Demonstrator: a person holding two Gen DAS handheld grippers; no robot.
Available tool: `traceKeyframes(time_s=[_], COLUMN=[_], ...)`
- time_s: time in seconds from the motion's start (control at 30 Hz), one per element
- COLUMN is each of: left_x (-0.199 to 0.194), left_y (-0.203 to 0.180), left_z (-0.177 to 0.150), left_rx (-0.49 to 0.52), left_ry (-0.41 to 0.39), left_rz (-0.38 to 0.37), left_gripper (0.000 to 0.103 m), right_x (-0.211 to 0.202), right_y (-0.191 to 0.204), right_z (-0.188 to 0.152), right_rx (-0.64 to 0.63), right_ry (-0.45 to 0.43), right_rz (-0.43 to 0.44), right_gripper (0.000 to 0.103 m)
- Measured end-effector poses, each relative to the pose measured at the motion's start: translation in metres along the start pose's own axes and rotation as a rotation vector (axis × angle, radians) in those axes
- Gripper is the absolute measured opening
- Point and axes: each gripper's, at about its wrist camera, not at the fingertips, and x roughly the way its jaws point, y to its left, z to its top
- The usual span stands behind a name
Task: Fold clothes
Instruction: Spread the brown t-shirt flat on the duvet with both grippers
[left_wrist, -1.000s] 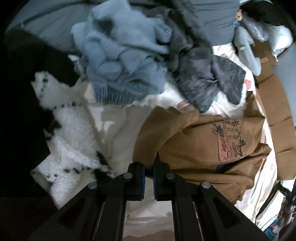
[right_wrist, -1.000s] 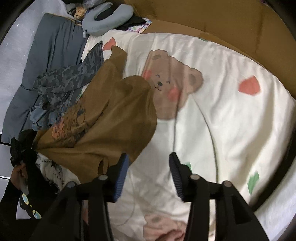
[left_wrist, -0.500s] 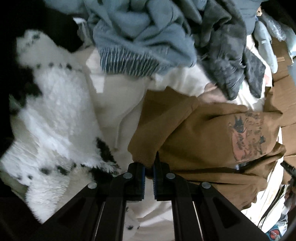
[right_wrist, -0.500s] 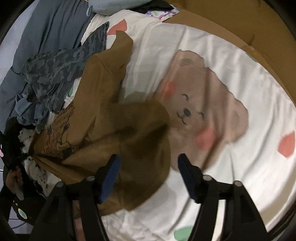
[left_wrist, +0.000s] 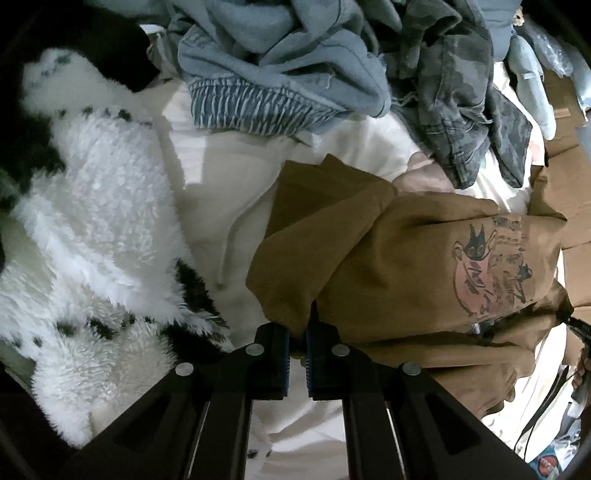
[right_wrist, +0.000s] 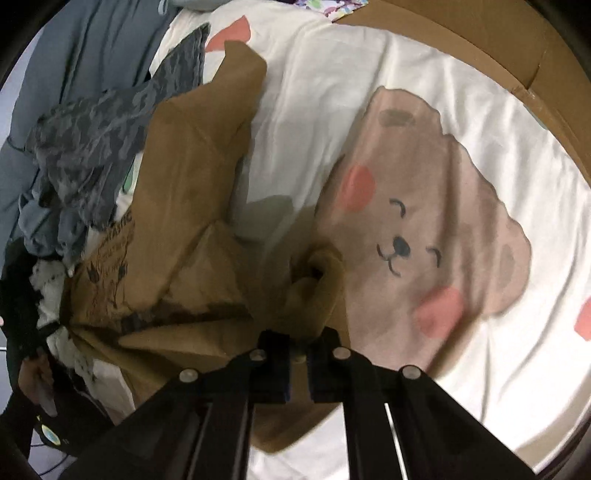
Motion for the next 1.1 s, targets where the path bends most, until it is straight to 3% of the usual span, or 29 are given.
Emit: traceKeyframes(time_s=[0.2, 0.57, 1.1], left_x=[-0.005, -0.008, -0.001], left_y=[-0.012, -0.072, -0.153], left_z=[-0.005, -0.015, -0.06], left_rx=[0.019, 0.119, 0.252], left_ry=[0.004, 0.025, 0.115], left_rz=[-0.018, -0.081, -0.159], left_gripper=[0.006, 0.006, 0.006], right_x=[-0.024, -0.087, -0.154], right_y=[-0.008, -0.072, -0.142], right_z=[-0.029, -0.111, -0.263], right_rx=[0.005, 0.182, 0.484], right_ry=[0.014, -0.047, -0.114], right_rz=[-0.046, -0.072, -0.074], right_gripper=[0.005, 0.004, 0.004])
